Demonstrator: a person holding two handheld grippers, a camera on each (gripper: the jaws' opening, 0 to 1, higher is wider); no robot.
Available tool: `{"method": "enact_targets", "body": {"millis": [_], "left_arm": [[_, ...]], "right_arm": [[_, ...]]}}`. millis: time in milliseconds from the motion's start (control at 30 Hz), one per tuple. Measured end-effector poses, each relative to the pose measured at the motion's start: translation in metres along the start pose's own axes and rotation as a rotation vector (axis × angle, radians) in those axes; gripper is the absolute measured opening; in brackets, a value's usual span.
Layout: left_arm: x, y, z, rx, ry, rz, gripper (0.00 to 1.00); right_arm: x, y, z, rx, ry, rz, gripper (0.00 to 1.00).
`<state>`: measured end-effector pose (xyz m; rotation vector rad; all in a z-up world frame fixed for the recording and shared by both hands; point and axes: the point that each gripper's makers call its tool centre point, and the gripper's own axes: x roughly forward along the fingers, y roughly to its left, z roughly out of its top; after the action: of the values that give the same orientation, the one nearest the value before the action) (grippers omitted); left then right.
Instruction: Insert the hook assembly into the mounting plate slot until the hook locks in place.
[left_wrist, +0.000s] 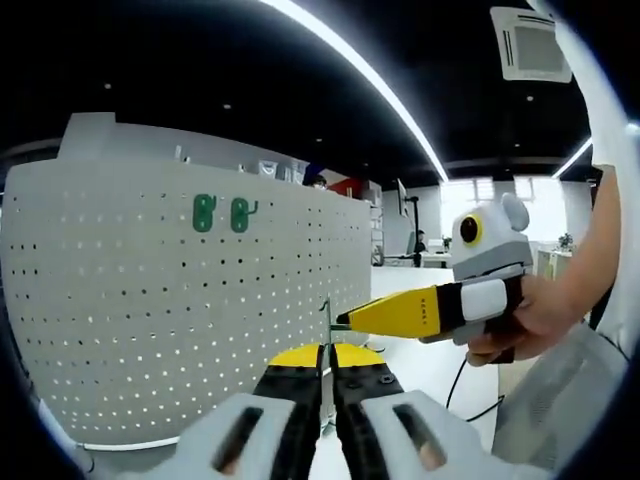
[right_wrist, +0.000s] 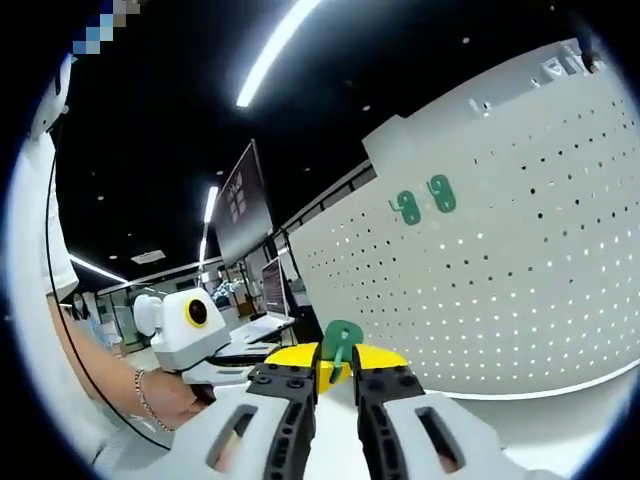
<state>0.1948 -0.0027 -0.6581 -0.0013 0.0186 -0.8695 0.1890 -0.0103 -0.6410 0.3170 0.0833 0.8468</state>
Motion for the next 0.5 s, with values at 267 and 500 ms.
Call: {"method": "enact_targets", "body": {"millis": [267,500], "left_arm": [[0.0008,-0.0001,0.001,-0.009,-0.003,0.004,0.02],[0.0007,-0.0011,0.0014,-0.012,-0.007,0.006,0.02]], "right_arm": [[0.0024,-0.0015,-0.0021,-0.019,0.01,-0.011,0.06],[0.0026,-0.0011,-0.002,-0.019,0.002,-0.018,0.04]]}}
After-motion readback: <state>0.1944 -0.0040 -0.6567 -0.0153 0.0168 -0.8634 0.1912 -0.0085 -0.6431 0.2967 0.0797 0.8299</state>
